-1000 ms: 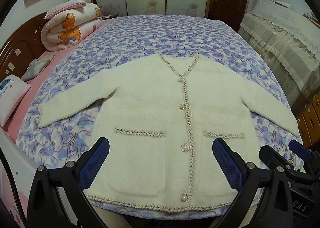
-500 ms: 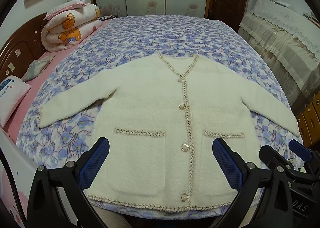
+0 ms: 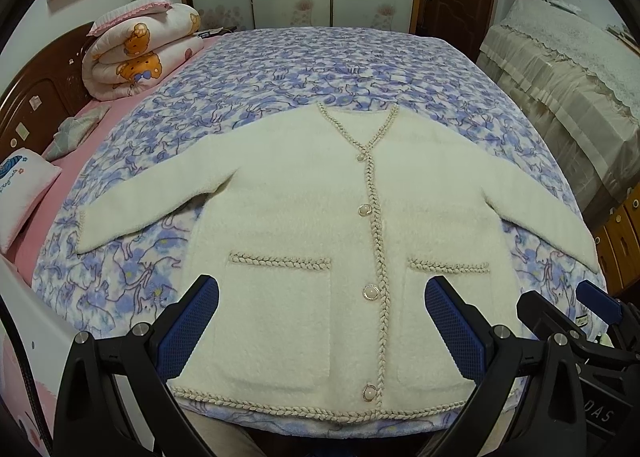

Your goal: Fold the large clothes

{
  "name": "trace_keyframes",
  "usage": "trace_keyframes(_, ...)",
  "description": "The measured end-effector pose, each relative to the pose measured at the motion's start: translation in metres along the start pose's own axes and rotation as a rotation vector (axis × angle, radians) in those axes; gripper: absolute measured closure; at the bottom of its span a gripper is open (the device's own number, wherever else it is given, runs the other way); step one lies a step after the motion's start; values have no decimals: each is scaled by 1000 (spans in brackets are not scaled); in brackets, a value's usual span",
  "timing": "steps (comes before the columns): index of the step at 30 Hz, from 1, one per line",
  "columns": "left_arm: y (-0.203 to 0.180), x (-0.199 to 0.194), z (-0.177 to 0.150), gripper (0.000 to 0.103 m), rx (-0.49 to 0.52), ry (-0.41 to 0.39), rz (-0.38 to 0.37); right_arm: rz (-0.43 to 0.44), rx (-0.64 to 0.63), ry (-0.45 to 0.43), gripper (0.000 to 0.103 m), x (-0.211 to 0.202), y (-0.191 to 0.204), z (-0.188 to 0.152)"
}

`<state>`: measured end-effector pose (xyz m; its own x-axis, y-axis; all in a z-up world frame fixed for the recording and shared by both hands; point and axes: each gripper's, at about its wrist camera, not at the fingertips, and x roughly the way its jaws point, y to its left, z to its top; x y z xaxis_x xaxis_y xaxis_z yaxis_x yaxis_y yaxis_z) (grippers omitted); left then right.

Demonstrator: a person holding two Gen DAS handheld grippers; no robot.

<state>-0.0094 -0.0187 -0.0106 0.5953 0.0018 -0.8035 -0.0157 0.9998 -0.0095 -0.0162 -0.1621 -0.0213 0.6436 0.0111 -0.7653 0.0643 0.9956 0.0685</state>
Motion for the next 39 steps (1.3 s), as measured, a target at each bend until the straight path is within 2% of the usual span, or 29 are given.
trace_keyframes(23, 4, 7, 5, 1, -2, 21, -3, -1, 4, 4, 5, 3, 0, -2)
trace_keyframes(31, 0, 11, 13, 1, 0, 7, -36, -19, 29, -1, 5, 15, -8, -18)
trace_keyframes(39, -15, 12, 19, 1, 21, -10, -82, 15, 91, 16, 5, 16, -29, -8)
